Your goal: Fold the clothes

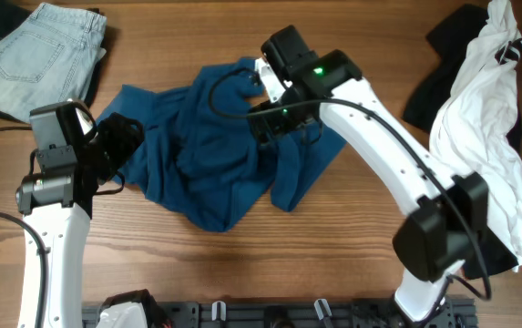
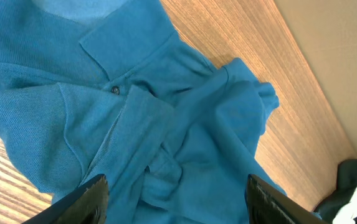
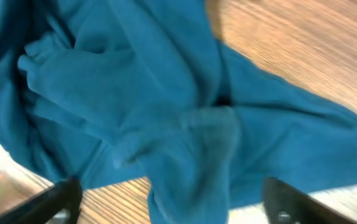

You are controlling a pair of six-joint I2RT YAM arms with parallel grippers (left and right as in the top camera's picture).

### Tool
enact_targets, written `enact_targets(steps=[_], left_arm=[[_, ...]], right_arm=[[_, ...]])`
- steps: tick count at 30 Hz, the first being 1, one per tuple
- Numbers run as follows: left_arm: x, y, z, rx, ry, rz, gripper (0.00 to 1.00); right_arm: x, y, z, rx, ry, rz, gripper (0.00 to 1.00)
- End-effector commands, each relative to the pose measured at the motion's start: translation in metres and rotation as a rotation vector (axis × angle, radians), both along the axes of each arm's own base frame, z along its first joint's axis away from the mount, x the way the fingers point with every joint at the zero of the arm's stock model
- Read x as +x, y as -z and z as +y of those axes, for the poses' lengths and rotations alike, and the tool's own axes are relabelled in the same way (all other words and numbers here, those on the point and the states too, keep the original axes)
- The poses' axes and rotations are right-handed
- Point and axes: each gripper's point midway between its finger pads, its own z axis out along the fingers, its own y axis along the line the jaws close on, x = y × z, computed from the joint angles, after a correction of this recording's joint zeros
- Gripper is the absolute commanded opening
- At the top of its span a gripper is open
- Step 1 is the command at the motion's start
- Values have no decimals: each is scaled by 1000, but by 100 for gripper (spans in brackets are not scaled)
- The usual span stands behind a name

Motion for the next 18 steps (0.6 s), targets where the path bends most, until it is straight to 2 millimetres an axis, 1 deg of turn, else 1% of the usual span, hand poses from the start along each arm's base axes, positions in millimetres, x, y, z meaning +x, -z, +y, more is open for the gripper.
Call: enact_targets(steps=[1,2,4,6,7,10,11,12,13,18], left_arm=[[3,-6,-3,8,30,-18,70],[3,-6,-3,8,30,-18,70],[3,-6,-3,8,30,-18,70],[3,-6,-3,8,30,-18,70],[3,-6,-3,8,30,-18,70],[3,-6,-3,8,30,-18,70],[3,-6,-3,8,30,-18,70],[3,-6,-3,8,30,-18,70],[3,-6,-3,8,30,-18,70],[3,-6,-3,8,30,-17,70]], right_arm=[[-1,17,13,42,-27,62,59],[0,20,13,40,-27,65,38],[1,22,14,40,-26,66,4],[2,22,14,43,-27,61,4],[2,21,15,44,-27,61,6],[2,21,15,43,-27,62,21],[2,21,15,43,-29,61,22],[2,21,15,43,-33,59,9],[2,21,15,43,-38,58,4],[0,20,17,56,-66,59,5]])
